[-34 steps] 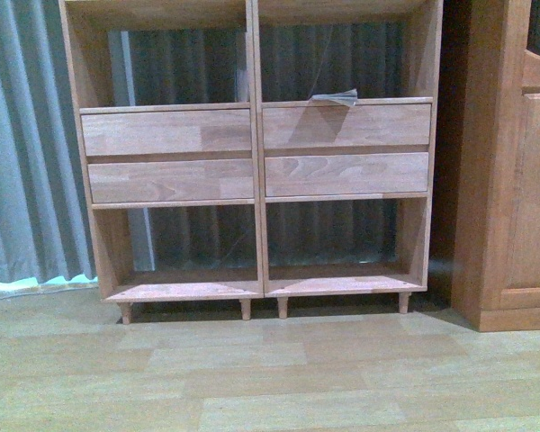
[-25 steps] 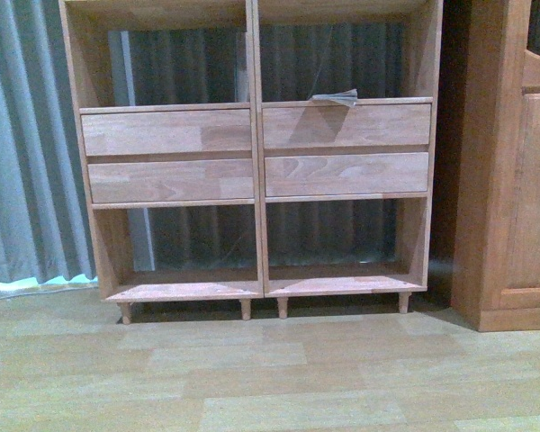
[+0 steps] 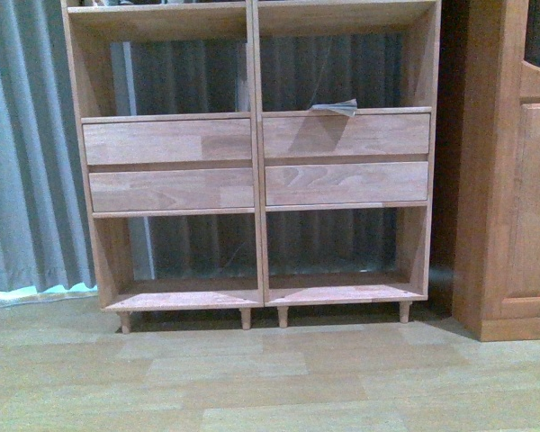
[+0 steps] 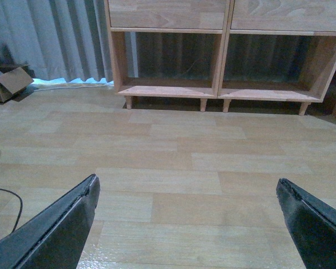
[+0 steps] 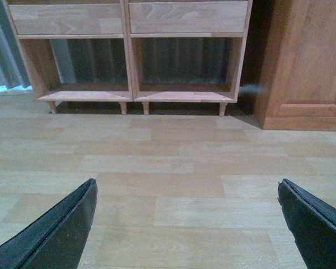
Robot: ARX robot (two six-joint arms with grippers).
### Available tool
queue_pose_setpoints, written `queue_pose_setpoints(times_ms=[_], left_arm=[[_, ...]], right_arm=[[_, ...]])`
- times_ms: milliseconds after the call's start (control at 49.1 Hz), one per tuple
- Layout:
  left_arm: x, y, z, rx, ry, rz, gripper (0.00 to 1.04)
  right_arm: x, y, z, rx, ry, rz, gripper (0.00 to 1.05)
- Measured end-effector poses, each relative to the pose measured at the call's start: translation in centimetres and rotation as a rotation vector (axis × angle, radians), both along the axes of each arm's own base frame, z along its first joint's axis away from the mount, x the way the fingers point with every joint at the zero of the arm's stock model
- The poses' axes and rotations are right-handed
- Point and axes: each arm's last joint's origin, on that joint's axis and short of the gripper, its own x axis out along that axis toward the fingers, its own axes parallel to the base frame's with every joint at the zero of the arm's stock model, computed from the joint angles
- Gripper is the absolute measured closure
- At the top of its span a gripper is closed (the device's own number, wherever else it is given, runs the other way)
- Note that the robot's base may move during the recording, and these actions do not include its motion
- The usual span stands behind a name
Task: Organize books on shelf
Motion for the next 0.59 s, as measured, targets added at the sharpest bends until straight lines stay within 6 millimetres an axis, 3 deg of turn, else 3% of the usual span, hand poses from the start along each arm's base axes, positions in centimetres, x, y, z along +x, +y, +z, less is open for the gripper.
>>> queue_pose_setpoints(times_ms=[590], left_arm=[[0.0,0.0,0.0,0.0,0.0,0.0,0.07]], right_arm=[[0.0,0.0,0.0,0.0,0.0,0.0,0.07]])
